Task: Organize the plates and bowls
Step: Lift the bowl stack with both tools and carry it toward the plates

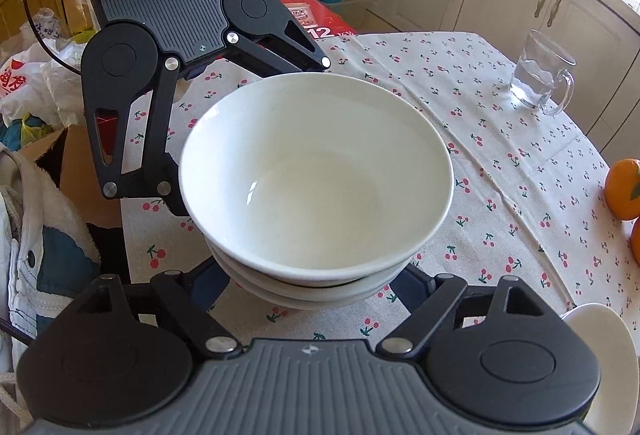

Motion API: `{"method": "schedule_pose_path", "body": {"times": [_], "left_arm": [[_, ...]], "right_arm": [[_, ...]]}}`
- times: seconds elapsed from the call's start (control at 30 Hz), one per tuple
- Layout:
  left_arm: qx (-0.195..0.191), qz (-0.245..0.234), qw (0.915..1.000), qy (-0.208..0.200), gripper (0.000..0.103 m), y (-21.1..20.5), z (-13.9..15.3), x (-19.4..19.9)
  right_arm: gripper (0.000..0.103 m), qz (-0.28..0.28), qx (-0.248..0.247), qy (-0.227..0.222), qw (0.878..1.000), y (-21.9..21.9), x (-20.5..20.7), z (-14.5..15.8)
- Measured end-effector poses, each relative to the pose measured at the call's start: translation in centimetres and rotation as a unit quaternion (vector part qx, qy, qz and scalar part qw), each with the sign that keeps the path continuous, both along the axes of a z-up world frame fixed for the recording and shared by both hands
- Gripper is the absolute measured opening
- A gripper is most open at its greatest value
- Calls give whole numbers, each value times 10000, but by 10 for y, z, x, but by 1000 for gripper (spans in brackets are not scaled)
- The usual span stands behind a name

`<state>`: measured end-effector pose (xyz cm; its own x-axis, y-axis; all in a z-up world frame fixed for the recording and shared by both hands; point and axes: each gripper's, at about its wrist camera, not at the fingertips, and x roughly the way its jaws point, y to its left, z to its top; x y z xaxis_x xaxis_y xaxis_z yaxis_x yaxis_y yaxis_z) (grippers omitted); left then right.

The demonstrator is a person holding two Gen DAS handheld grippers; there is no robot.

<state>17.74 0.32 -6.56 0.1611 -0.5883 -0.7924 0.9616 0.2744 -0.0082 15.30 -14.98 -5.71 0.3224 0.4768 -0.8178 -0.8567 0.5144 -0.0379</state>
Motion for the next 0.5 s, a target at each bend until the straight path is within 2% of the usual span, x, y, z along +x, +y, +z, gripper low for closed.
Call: {"method": "schedule_pose_path", "body": {"times": [0.5], "left_arm": [[8, 41, 10000, 6, 82, -3, 5, -4]], "right_arm": [[88, -54, 114, 156, 9998, -2, 6, 1]]}}
